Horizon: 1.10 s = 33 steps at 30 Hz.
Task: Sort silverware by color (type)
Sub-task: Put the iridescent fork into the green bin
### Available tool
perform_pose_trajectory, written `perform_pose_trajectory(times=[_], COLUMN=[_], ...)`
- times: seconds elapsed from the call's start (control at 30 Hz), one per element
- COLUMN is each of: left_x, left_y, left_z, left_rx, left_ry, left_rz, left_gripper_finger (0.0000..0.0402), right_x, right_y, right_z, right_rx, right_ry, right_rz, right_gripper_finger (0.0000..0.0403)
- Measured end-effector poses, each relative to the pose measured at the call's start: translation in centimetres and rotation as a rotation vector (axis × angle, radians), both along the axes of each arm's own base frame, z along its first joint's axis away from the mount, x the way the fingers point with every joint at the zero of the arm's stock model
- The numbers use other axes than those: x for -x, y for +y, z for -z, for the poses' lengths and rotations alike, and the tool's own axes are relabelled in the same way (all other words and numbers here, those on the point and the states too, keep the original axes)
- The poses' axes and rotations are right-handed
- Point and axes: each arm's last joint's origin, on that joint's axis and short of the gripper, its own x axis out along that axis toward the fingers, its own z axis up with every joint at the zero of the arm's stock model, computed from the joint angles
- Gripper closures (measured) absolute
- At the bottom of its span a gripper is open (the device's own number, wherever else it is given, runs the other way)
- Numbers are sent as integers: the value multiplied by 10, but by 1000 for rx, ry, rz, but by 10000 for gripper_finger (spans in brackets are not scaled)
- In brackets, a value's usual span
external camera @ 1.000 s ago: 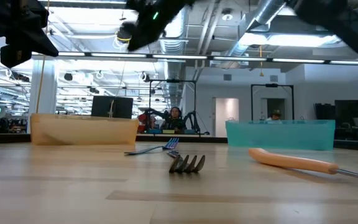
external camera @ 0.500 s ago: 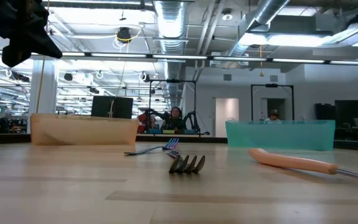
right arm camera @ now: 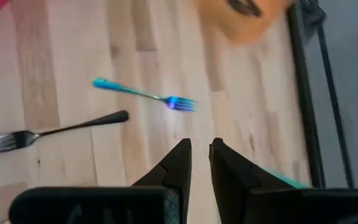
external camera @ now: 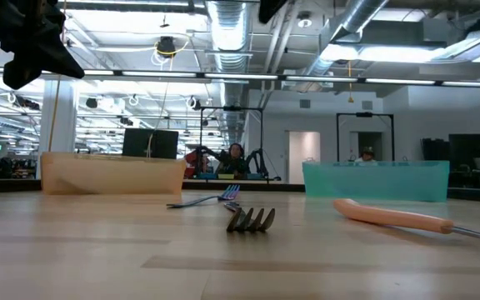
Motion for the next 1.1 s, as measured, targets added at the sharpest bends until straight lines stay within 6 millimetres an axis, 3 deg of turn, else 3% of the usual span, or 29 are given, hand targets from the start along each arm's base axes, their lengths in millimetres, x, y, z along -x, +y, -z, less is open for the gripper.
perform_pose_trajectory(times=[0.2, 0.4, 0.57, 0.93, 1.1], left_x=[0, 2, 2, 2, 2], left_y=[-1, -1, 0, 0, 1], left_z=[1, 3, 3, 3, 3], left_rx=[14, 12, -1, -9, -17], left_ry=[6, 34, 37, 36, 37], left_rz=[21, 23, 12, 2, -12], left_gripper_finger=[401, 401, 401, 401, 401], right_x=[-44, -82, -96, -107, -109], right_y=[25, 27, 16, -32, -38], right_z=[50, 96, 129, 157, 172], right_rx=[-73, -75, -34, -81, -51], right_ry=[50, 72, 169, 244, 298], right_rz=[-271, -514, -627, -641, -732], right_gripper_finger=[321, 320, 304, 225, 205])
